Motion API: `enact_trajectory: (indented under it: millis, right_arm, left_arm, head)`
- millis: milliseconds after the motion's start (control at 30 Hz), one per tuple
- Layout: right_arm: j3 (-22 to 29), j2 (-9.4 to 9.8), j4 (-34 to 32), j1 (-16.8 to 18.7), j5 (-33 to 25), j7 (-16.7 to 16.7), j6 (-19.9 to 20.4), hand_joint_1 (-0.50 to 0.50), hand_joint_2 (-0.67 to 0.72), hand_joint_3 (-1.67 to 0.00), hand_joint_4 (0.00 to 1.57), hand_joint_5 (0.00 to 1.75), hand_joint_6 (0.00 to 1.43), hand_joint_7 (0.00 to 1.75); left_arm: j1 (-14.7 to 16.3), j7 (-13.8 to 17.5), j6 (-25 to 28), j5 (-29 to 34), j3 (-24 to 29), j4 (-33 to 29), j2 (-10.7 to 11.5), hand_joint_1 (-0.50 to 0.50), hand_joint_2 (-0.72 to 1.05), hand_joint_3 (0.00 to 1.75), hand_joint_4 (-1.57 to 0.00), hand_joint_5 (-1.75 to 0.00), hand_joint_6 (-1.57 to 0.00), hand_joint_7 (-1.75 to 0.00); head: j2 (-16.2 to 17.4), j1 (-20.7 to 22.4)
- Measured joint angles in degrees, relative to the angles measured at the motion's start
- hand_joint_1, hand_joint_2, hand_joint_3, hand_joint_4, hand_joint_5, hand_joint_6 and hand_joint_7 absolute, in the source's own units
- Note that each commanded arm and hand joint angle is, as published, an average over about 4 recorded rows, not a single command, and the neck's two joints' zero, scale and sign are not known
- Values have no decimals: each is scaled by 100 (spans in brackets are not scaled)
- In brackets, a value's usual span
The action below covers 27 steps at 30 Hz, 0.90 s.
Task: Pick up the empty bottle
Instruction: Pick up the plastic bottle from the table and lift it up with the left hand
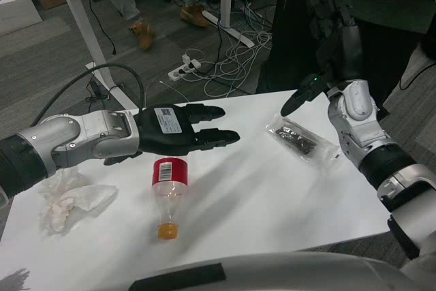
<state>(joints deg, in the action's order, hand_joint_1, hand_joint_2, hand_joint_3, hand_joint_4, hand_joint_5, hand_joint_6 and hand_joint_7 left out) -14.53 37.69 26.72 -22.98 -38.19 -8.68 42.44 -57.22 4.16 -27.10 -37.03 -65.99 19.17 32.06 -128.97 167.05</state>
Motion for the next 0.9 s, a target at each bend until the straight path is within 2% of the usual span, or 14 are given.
enact_trajectory:
  millis: [67,200,300,433,600,700,867,900]
  right_arm:
    - [-33,0,37,-1,0,0,0,-46,60,0,0,0,0,0]
    - [-86,-2,61,-1,1,0,0,-46,60,0,0,0,0,0]
    - [-111,-4,62,-1,1,0,0,-46,60,0,0,0,0,0]
    - [-157,-7,64,-1,1,1,0,-46,60,0,0,0,0,0]
    - [-203,-18,63,-1,0,0,0,-46,60,0,0,0,0,0]
    - [-209,-20,63,-1,1,1,0,-46,60,0,0,0,0,0]
    - [-210,-21,63,-1,-1,1,1,-46,60,0,0,0,0,0]
    - [-210,-21,63,-1,-2,2,1,-46,60,0,0,0,0,0]
  left_arm:
    - [2,2,-13,57,-129,94,1,-50,-55,0,0,0,0,0]
    - [4,2,-34,103,-256,214,2,-50,-44,0,0,0,0,0]
    - [6,2,-38,149,-322,308,1,-50,-37,0,0,0,0,0]
    - [27,1,-102,240,-428,438,-19,-50,-37,0,0,0,0,0]
    - [43,-4,-213,282,-504,691,-117,-50,-28,0,0,0,0,0]
    - [45,-6,-300,350,-547,879,-233,-50,-10,0,0,0,0,0]
    - [71,-14,-344,407,-593,1022,-295,-50,49,0,0,0,0,0]
    - [80,-18,-344,407,-612,1031,-310,-50,54,0,0,0,0,0]
  head:
    - [0,0]
    - [271,26]
    - [307,16]
    - [330,-7]
    - [313,-46]
    - [318,-71]
    - [330,-67]
    - [333,-59]
